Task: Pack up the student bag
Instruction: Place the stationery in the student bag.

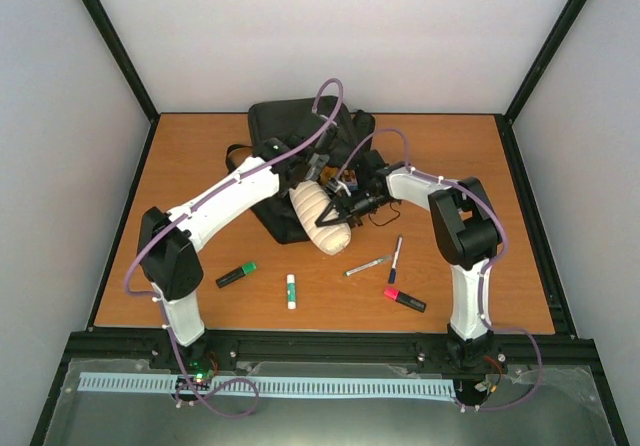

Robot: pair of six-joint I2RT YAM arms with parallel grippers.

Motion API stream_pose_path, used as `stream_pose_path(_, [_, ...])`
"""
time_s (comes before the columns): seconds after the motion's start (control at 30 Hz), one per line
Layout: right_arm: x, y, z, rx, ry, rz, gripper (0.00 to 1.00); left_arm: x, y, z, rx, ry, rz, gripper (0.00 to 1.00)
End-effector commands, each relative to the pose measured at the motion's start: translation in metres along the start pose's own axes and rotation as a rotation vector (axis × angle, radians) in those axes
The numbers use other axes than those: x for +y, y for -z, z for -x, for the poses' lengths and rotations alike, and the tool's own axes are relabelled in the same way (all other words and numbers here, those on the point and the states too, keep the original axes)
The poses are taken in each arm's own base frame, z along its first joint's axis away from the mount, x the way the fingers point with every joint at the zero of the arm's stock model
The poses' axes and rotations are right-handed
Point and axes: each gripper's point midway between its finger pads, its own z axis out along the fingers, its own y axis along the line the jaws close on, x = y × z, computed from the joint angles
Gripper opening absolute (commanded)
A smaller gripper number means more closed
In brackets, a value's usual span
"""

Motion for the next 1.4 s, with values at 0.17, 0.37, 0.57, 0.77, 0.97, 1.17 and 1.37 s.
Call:
stream_pose_path(0.17, [-0.016, -0.017, 0.061, -0.096, 0.057, -0.118, 0.21, 0.025, 0.042, 0.041, -0.166, 0.112, 0.008, 0.01])
stream_pose_path(0.37, [-0.039, -0.017, 0.087, -0.126, 0.087, -0.216, 0.42, 0.028, 0.042, 0.025, -0.159, 0.114, 0.021, 0.01])
stream_pose_path(0.57, [-0.043, -0.006, 0.076, -0.113, 0.156, -0.341, 0.65, 0.032, 0.043, 0.013, -0.157, 0.131, 0.036, 0.01])
stream_pose_path(0.77, [-0.029, 0.011, 0.063, -0.133, 0.256, -0.426, 0.76, 0.031, 0.042, 0.007, -0.156, 0.148, 0.036, 0.01])
stream_pose_path(0.97, [-0.023, 0.017, 0.042, -0.104, 0.334, -0.453, 0.77, 0.034, 0.045, 0.000, -0.155, 0.163, 0.038, 0.01])
stream_pose_path(1.17, [-0.023, 0.020, 0.007, -0.042, 0.461, -0.477, 0.75, 0.036, 0.044, -0.007, -0.146, 0.178, 0.042, 0.01])
stream_pose_path(1.37, [-0.033, 0.030, -0.026, 0.026, 0.739, -0.618, 0.69, 0.036, 0.046, -0.009, -0.147, 0.197, 0.035, 0.01])
